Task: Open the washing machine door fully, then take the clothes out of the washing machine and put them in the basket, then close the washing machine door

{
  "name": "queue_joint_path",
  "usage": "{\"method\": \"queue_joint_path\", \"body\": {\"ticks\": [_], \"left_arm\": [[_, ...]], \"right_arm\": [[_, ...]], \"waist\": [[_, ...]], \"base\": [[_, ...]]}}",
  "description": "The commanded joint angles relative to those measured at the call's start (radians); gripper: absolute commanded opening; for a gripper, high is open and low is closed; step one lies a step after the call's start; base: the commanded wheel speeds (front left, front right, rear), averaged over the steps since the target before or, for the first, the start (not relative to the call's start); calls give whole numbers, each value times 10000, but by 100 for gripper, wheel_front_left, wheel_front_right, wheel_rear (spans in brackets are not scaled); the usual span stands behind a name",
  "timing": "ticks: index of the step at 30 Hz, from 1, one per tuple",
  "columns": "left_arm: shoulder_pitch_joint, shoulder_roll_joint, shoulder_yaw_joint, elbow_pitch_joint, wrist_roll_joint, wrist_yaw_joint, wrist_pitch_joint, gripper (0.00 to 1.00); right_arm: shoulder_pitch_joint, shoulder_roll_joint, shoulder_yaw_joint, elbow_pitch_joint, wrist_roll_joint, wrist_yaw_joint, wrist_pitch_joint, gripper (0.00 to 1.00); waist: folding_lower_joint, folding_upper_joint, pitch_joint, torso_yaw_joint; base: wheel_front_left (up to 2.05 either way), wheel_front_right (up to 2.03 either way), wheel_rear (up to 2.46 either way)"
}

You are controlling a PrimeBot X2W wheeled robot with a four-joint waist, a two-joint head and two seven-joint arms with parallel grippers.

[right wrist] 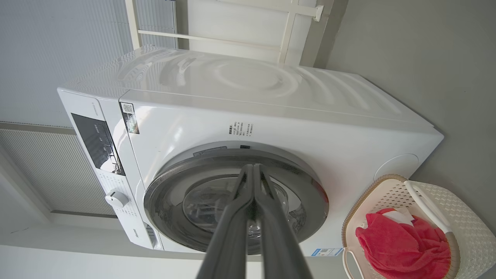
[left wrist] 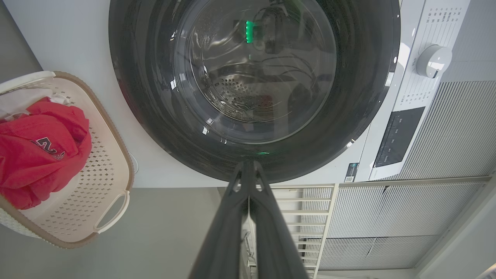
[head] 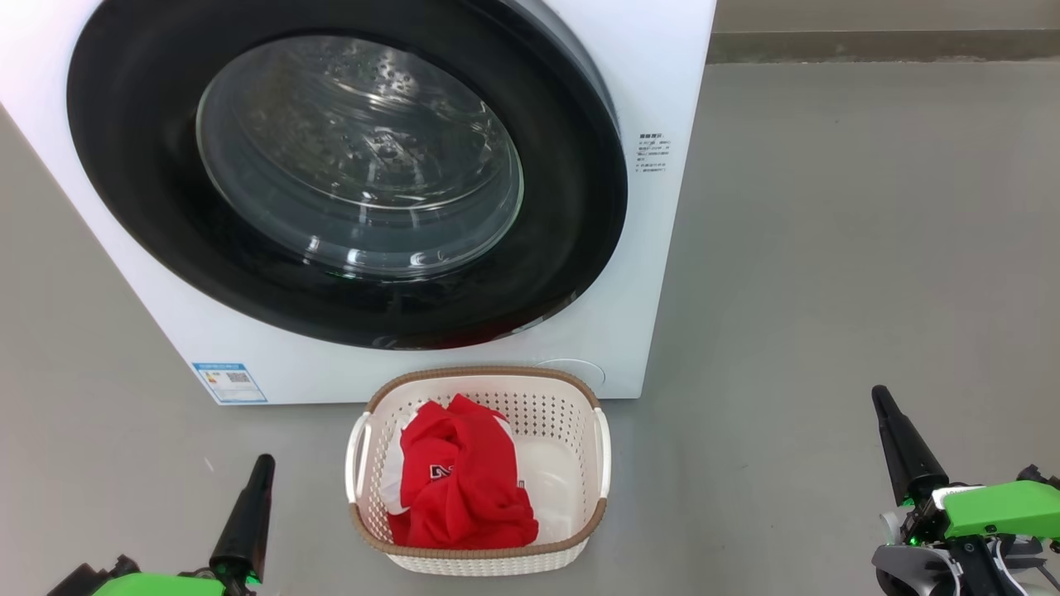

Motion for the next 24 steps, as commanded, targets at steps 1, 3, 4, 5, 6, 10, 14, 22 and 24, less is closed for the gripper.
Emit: {"method": "queue_joint_path", "body": {"ticks": [1,3,4,5,6,10,14,22,24], "left_arm": [[-392,108,355,-206,-104,-69,37,0],[-392,108,354,-206,-104,-69,37,0],[-392,108,354,-206,-104,-69,37,0],[-392,108,354,-206,-104,-69,37,0],[-392,108,354,-206,-104,-69,37,0],[-392,108,354,-206,-105,-69,36,0],[-392,108,353,-206,-105,-69,36,0],[-392,108,353,-206,-106,-69,35,0],[-392,108,352,-206,-106,-69,35,0]], "right_arm": [[-449,-93,164,-243,-21,8,63,0],[-449,-90,160,-243,-25,8,67,0],[-450,-88,157,-243,-27,8,69,0],[-450,-86,155,-243,-29,8,71,0],[-450,-85,153,-243,-31,8,73,0],[-451,-78,144,-242,-39,8,80,0],[-452,-72,135,-242,-46,8,87,0],[-453,-61,119,-241,-59,8,100,0],[-453,-59,115,-241,-62,8,103,0]], "waist": [[0,0,0,0],[0,0,0,0],[0,0,0,0],[0,0,0,0],[0,0,0,0],[0,0,0,0],[0,0,0,0],[0,0,0,0],[0,0,0,0]], "base": [[0,0,0],[0,0,0],[0,0,0],[0,0,0],[0,0,0],[0,0,0],[0,0,0],[0,0,0],[0,0,0]]}}
